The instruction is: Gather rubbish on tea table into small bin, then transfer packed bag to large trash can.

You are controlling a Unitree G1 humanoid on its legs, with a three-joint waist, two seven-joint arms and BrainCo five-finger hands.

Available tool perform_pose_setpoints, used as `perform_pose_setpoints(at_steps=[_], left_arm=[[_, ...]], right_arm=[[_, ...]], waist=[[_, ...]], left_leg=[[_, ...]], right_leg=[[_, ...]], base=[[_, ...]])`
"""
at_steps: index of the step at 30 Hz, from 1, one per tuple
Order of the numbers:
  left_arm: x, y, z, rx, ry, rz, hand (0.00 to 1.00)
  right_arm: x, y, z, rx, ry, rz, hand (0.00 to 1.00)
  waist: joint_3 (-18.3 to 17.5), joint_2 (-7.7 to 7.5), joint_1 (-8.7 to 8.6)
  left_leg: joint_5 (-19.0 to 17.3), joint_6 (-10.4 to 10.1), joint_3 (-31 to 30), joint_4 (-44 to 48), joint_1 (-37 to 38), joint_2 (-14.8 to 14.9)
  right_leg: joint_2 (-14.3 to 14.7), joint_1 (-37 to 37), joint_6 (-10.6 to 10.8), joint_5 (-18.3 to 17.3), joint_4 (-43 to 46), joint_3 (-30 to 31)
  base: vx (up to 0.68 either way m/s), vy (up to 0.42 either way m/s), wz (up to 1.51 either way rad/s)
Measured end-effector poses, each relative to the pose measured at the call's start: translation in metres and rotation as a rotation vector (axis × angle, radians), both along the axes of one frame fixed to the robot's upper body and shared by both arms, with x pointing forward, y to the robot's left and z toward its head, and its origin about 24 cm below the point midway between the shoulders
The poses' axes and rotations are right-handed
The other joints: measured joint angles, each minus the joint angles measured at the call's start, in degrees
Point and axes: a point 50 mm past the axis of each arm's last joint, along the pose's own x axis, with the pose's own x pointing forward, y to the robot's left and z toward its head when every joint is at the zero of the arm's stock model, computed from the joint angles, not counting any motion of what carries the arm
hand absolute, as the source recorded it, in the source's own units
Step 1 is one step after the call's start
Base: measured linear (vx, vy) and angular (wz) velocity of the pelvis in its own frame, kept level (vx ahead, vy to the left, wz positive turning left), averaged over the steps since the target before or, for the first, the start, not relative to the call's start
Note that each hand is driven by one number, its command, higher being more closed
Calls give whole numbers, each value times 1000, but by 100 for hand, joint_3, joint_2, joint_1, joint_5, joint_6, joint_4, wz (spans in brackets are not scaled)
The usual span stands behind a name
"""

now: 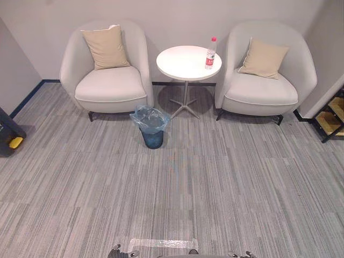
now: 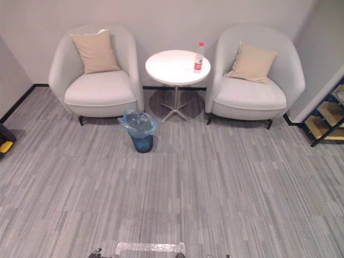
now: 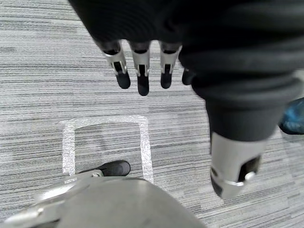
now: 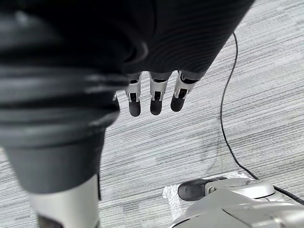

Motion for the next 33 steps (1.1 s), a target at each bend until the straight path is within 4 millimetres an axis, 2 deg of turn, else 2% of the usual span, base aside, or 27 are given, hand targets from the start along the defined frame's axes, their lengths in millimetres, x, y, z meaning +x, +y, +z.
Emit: perform_pose_setpoints(at_steps=[20,27,33], left_arm=[[0,1,0,4,5,-17,0],[0,1,0,4,13,-20,0],[8,3,1,7,-4,-35,0]], right_arm=[[-1,1,0,4,2,-1,0],[-1,1,0,5,2,1,0],[6,0,1,7,-11,23,0]], waist=[[-16,-33,1],[-18,-48,4],[30,-78,19]], left_leg=[[-1,1,48,27,-2,4],[-6,6,214,22,-2,-4],[-124,23,651,243,-222,23]], right_leg=[[-2,-9,40,32,-3,46],[5,-82,60,94,-5,268],[41,-419,57,213,80,647]], base=[[-25,-8,-1],[-22,-4,-14],[-72,-8,-37]])
